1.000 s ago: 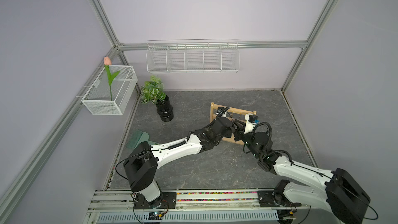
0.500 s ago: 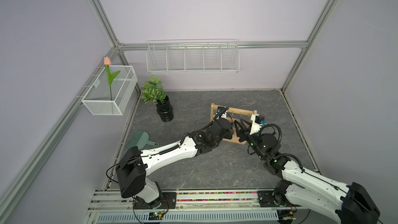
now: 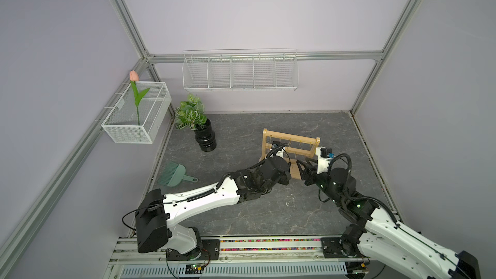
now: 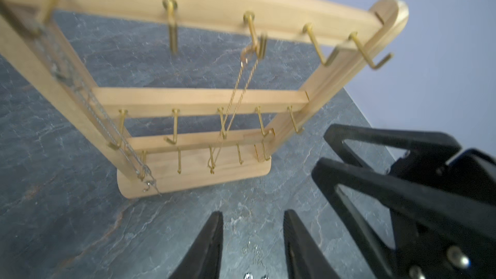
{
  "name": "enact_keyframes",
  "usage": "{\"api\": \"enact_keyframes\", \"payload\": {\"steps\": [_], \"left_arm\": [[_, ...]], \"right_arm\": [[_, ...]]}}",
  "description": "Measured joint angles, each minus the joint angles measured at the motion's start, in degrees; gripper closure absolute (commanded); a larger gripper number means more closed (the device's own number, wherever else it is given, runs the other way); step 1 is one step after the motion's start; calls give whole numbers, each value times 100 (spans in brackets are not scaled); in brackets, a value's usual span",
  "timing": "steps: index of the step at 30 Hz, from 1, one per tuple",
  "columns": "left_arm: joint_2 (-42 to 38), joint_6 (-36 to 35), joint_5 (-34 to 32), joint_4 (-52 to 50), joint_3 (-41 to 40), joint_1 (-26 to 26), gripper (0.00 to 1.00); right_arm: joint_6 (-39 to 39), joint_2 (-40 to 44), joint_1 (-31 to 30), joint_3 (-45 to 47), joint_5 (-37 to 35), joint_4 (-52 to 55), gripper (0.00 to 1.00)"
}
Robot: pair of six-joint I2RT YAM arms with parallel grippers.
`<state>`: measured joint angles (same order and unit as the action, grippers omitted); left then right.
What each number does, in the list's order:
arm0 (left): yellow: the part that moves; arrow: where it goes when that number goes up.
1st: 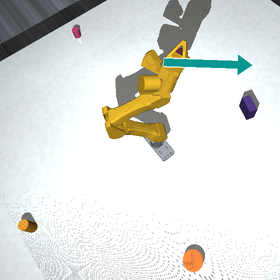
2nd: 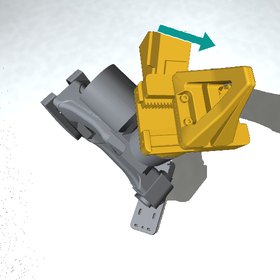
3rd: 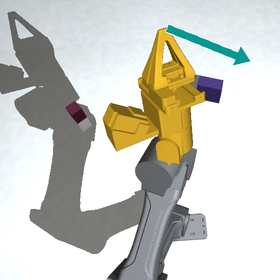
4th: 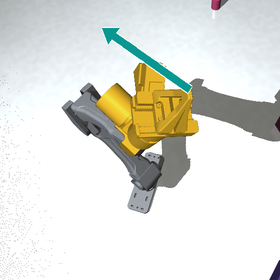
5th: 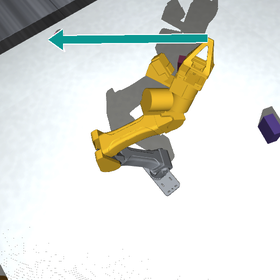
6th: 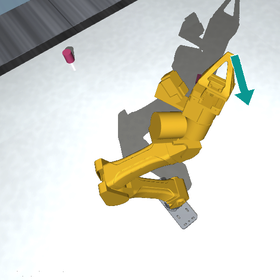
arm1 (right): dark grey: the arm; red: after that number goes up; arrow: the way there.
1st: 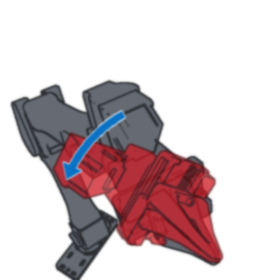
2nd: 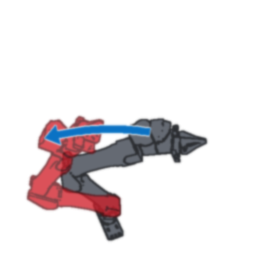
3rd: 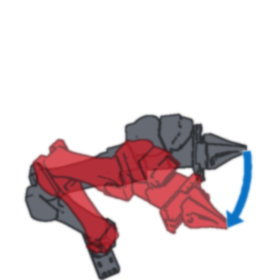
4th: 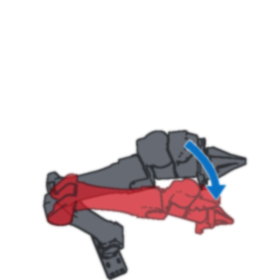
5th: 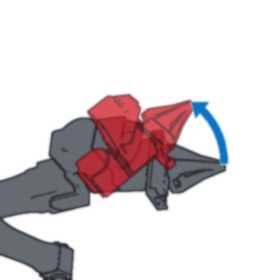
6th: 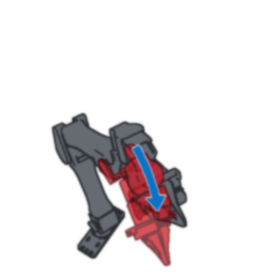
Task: Hang the necklace on the jewelry display stand
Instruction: Hang the necklace on the stand, then pick up the necklace from the center of the board.
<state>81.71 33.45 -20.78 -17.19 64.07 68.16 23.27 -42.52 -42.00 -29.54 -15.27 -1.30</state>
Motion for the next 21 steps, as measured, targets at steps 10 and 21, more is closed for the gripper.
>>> {"api": "enact_keyframes", "payload": {"steps": [10, 21], "left_arm": [[-708, 444, 96, -780, -1429, -42, 58], [-520, 332, 396, -577, -1569, -938, 59]], "right_arm": [[599, -527, -105, -179, 671, 2253, 54], [1034, -2286, -391, 0, 964, 2323, 60]]}}
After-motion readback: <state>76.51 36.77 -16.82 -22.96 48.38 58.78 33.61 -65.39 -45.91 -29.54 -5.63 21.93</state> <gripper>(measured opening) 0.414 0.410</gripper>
